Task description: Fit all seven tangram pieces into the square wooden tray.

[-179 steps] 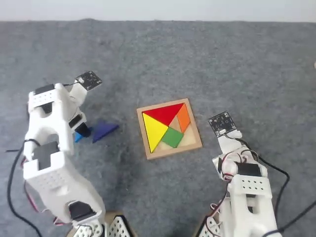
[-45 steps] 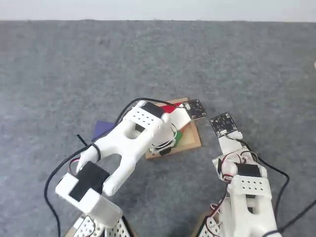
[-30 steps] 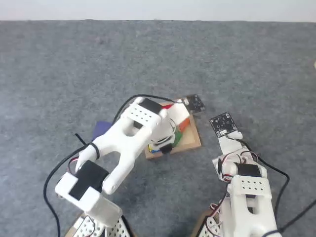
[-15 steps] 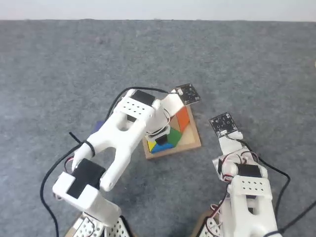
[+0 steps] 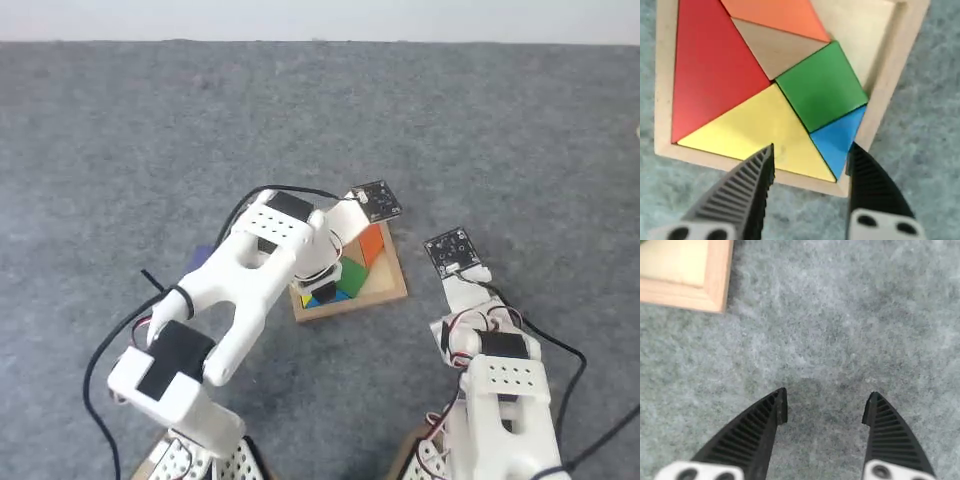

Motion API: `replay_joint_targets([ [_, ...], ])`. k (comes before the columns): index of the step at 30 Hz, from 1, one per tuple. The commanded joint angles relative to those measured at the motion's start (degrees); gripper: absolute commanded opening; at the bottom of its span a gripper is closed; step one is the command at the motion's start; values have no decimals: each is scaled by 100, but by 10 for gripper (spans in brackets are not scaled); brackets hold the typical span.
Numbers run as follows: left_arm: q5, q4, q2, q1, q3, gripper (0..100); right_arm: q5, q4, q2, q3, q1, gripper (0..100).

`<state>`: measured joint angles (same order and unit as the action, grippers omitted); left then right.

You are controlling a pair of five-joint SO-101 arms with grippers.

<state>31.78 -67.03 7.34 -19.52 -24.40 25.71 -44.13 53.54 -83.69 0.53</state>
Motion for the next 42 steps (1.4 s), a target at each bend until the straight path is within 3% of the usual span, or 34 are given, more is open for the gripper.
replay_joint_targets([
  [1, 44, 114, -44, 18, 66, 229, -35, 84, 154, 62, -22, 253],
  [7, 88, -334, -396, 97, 409, 228, -35, 84, 154, 62, -22, 253],
  [11, -9, -800, -1433, 457, 514, 228, -44, 84, 154, 62, -22, 253],
  [18, -18, -642, -2927, 2171, -602, 228, -26, 75, 154, 62, -22, 253],
  [22, 475, -607, -2497, 3253, -725, 230, -26, 66, 154, 62, -22, 253],
  [25, 782, -352, -1978, 3640, -708, 230, -44, 66, 154, 62, -22, 253],
  [33, 1134, 642, -633, 3719, -690, 229, -53, 57, 154, 62, -22, 253],
  [42, 1275, 668, 782, 3736, 391, 229, -9, 84, 154, 62, -22, 253],
])
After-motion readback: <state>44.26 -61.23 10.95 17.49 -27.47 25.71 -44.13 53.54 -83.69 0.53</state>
